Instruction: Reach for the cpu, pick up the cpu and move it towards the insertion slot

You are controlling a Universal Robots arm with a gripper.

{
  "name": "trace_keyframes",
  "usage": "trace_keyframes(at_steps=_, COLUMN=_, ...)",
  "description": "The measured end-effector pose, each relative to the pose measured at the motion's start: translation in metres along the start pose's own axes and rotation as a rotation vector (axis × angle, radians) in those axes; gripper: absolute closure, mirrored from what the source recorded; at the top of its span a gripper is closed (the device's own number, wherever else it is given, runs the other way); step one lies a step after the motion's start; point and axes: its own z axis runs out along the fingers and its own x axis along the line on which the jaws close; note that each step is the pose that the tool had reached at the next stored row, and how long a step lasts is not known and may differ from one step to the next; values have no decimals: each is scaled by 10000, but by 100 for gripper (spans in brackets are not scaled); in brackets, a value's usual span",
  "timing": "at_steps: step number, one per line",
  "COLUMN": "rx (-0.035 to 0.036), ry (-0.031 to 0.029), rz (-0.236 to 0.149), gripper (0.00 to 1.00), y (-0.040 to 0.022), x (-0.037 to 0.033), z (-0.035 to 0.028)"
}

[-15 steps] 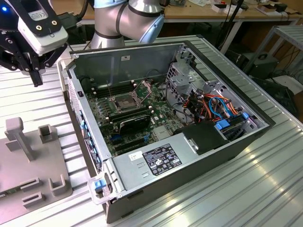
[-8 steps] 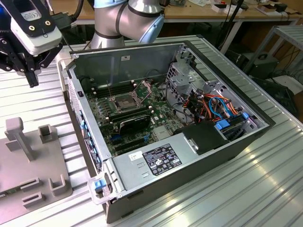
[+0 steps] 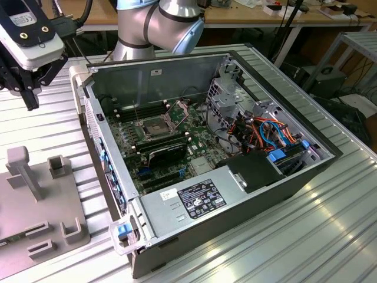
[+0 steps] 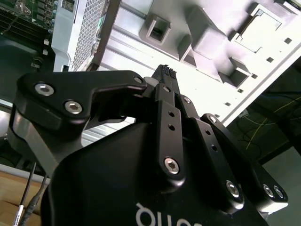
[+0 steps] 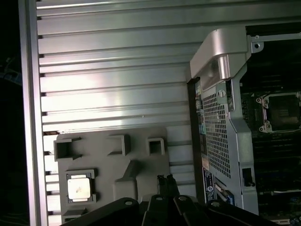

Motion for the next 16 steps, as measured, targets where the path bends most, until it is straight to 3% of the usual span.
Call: trace_keyframes(at_steps=16, rx=0, ry=0, rz=1, gripper=89, y=-15, x=205, z=-5)
